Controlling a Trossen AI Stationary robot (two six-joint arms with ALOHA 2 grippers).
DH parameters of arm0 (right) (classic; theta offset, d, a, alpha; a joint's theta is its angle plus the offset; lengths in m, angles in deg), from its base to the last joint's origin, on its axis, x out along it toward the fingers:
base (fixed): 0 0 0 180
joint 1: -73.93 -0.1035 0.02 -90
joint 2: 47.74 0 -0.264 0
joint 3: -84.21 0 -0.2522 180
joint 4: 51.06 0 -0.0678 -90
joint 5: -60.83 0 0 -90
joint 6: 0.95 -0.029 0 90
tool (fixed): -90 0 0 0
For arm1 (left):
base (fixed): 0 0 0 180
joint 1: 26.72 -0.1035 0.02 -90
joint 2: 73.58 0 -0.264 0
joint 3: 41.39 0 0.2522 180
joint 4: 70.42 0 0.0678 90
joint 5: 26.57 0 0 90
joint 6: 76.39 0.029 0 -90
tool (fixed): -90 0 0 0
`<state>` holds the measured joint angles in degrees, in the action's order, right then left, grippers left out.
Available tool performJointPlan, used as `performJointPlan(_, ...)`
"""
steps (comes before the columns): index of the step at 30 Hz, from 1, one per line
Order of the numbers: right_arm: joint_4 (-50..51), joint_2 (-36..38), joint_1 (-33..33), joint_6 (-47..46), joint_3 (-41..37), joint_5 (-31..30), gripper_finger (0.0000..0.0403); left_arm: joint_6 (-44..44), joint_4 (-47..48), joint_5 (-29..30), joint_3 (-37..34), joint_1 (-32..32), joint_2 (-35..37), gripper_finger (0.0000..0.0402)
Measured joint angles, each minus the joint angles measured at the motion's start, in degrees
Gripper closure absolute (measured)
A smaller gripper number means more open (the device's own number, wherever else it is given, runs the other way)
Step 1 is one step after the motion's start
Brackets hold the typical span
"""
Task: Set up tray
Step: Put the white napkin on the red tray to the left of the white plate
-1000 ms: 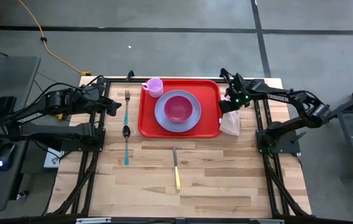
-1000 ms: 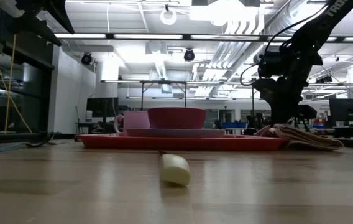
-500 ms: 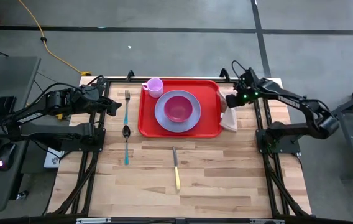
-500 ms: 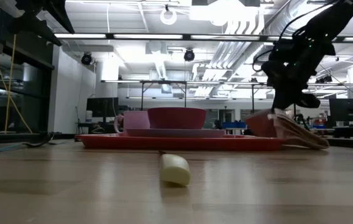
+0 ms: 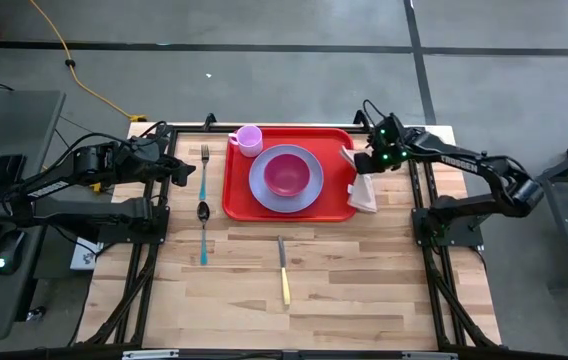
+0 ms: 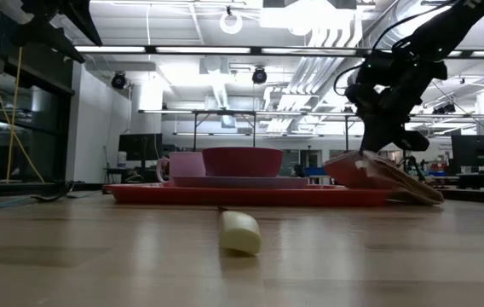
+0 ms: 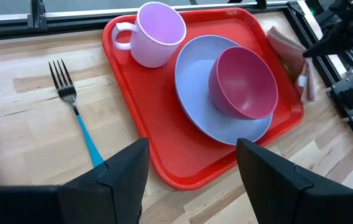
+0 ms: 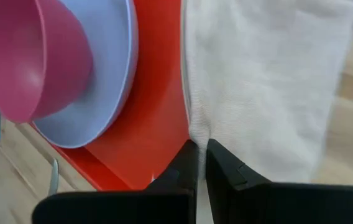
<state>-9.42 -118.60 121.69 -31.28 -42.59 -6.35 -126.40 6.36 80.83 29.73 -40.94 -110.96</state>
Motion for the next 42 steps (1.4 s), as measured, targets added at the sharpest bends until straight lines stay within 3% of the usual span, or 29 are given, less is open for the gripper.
performJointPlan(15, -10.62, -6.24, -10.91, -17.63, 0.29, -8.09, 0.0403, 0.21, 0.04, 0.01, -0.01, -0.01, 0.0, 0.0131)
performJointPlan(19, -10.17, -8.76, -12.39, -18.48, 2.98, -10.36, 0.0403, 0.21, 0.04, 0.04, -0.01, -0.02, 0.0, 0.0131)
performJointPlan(33, -9.75, -23.05, -13.47, -17.44, 11.15, -9.9, 0.0403, 0.23, 0.1, -0.27, -0.01, -0.02, 0.02, 0.0131)
performJointPlan(42, -9.75, -25.26, -13.69, -17.42, 13.7, -10.58, 0.0403, 0.25, 0.1, -0.31, -0.01, -0.02, 0.0, 0.0131)
